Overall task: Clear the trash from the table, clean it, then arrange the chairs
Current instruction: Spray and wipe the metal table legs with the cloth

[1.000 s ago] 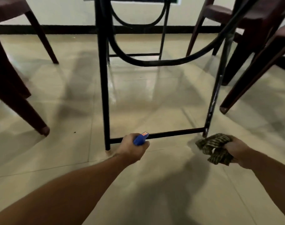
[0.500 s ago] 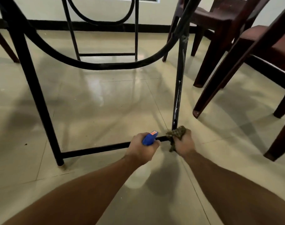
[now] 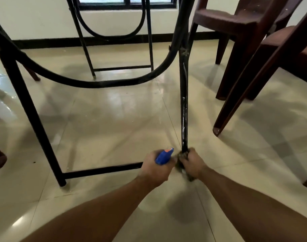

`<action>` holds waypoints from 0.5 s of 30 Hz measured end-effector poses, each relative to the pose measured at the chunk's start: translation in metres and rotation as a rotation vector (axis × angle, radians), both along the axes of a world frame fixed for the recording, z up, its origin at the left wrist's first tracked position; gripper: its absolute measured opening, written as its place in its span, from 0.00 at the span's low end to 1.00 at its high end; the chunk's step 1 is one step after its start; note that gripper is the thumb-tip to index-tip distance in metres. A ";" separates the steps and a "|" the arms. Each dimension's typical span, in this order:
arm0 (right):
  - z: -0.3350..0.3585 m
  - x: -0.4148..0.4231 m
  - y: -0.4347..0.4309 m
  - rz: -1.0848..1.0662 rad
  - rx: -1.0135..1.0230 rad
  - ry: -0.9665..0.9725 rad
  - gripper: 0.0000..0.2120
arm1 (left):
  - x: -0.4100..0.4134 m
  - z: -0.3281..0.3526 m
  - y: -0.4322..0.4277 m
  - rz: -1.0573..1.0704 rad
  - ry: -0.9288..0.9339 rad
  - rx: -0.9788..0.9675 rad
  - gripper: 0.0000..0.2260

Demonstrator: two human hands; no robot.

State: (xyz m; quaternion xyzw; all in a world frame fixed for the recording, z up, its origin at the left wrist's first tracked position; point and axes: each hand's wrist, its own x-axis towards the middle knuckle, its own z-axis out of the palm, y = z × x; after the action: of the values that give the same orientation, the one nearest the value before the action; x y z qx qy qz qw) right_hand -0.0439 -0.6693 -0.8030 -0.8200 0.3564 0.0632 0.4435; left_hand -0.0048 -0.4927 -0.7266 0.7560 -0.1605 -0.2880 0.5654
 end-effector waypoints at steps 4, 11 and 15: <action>0.009 -0.003 0.021 -0.122 0.105 -0.251 0.08 | 0.005 -0.008 -0.007 0.073 0.032 -0.023 0.12; -0.003 0.009 0.013 -0.163 -0.031 -0.185 0.14 | 0.018 -0.007 -0.021 0.032 -0.036 -0.062 0.14; 0.005 0.011 0.034 -0.326 0.023 -0.348 0.14 | 0.024 -0.008 -0.023 0.038 -0.021 -0.071 0.05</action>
State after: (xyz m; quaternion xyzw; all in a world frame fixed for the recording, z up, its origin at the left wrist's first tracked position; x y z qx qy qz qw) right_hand -0.0327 -0.6353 -0.7977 -0.7451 0.4014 -0.1476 0.5117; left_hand 0.0194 -0.5155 -0.7348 0.7413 -0.1624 -0.2635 0.5956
